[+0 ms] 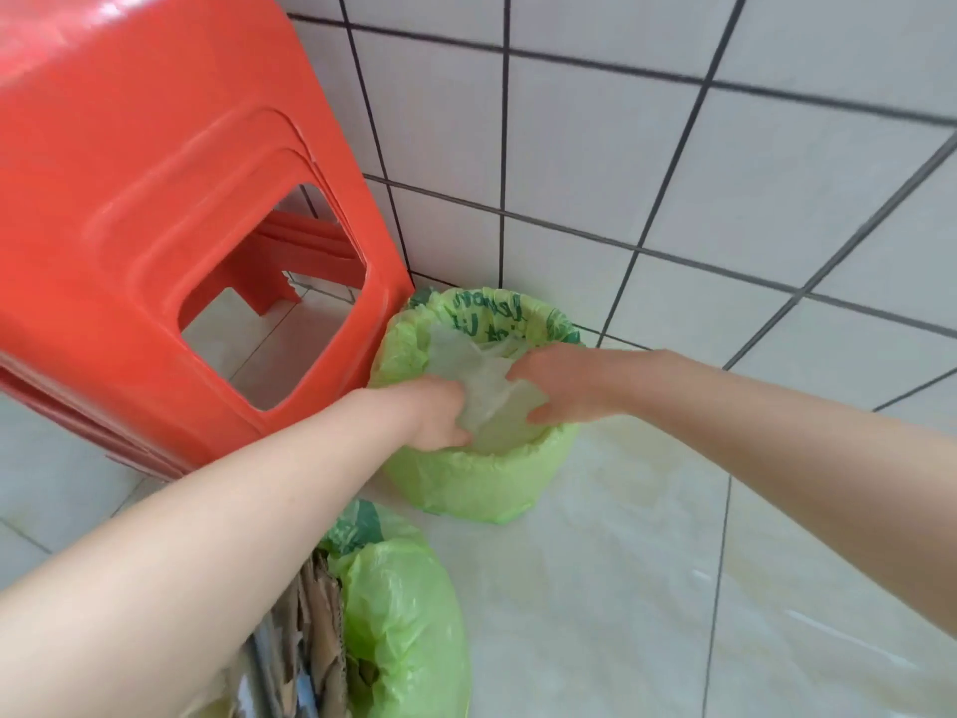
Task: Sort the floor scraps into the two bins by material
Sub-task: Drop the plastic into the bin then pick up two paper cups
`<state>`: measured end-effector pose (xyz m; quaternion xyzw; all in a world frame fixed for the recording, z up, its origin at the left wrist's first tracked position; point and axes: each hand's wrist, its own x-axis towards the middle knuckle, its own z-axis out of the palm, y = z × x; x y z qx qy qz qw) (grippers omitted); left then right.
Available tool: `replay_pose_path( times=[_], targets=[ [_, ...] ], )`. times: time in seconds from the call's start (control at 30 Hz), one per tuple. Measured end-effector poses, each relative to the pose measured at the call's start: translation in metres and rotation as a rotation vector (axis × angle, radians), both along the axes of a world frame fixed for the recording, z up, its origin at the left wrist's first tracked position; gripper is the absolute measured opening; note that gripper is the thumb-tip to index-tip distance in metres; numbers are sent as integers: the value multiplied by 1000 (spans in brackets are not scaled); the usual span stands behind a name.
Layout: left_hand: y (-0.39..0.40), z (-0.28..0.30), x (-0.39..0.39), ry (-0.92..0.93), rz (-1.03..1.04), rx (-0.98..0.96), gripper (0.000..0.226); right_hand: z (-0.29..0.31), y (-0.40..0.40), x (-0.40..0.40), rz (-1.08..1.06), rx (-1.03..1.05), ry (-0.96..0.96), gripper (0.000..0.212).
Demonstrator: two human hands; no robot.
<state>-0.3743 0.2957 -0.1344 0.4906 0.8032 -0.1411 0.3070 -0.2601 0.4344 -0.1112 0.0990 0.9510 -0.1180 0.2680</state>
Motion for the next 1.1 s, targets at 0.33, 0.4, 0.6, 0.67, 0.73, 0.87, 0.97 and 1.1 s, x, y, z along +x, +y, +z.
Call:
replay_pose_path(
  times=[0.33, 0.4, 0.6, 0.67, 0.73, 0.87, 0.97, 1.1],
  targets=[
    [-104, 157, 71, -182, 372, 267, 45, 166, -63, 76, -170, -164, -9, 49],
    [-131, 202, 89, -217, 452, 281, 44, 216, -81, 89, -181, -209, 12, 46],
    [-193, 376, 141, -322, 734, 399, 36, 375, -133, 132, -168, -318, 58, 43],
    [-208, 432, 157, -341, 830, 495, 34, 424, -149, 144, -190, -350, 97, 42],
    [-226, 481, 174, -328, 933, 594, 31, 470, -165, 155, -214, -379, 138, 40],
    [-266, 567, 209, -269, 1101, 714, 25, 542, -209, 175, -257, -429, 226, 38],
    [-299, 617, 245, -218, 1239, 823, 23, 578, -247, 188, -252, -476, 273, 36],
    [-346, 657, 290, -203, 1409, 907, 28, 612, -298, 193, -233, -580, 296, 34]
  ],
)
